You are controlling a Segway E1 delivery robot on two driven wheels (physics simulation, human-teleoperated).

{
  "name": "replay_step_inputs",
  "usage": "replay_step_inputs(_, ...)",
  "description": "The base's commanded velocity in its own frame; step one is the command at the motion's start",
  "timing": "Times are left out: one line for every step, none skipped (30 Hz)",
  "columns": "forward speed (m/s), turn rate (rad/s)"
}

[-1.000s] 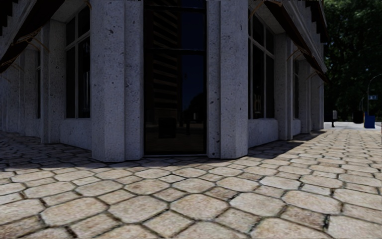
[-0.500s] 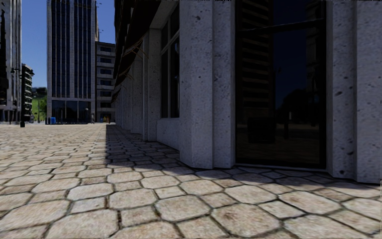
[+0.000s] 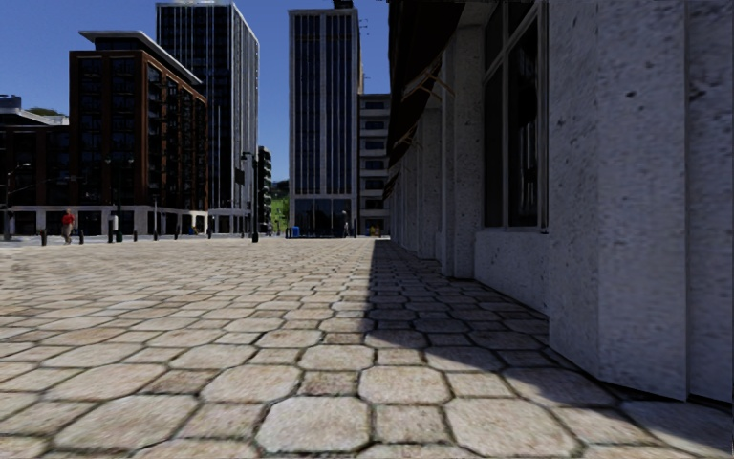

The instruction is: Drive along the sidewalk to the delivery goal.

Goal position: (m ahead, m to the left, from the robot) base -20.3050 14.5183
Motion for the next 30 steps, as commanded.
replay_step_inputs(2.0,0.96)
replay_step_inputs(2.0,0.96)
replay_step_inputs(2.0,0.96)
replay_step_inputs(2.0,0.96)
replay_step_inputs(2.0,0.96)
replay_step_inputs(2.0,0.96)
replay_step_inputs(2.0,0.96)
replay_step_inputs(2.0,0.96)
replay_step_inputs(2.0,0.94)
replay_step_inputs(2.0,0.94)
replay_step_inputs(2.0,0.94)
replay_step_inputs(2.0,0.93)
replay_step_inputs(2.0,0.93)
replay_step_inputs(2.0,0.93)
replay_step_inputs(2.0,0.93)
replay_step_inputs(2.0,0.93)
replay_step_inputs(2.0,0.93)
replay_step_inputs(2.0,0.93)
replay_step_inputs(2.0,0.93)
replay_step_inputs(2.0,0.93)
replay_step_inputs(2.0,0.93)
replay_step_inputs(2.0,0.93)
replay_step_inputs(2.0,0.93)
replay_step_inputs(2.0,0.93)
replay_step_inputs(2.0,0.92)
replay_step_inputs(2.0,0.92)
replay_step_inputs(2.0,0.92)
replay_step_inputs(2.0,0.92)
replay_step_inputs(2.0,0.92)
replay_step_inputs(2.0,0.92)
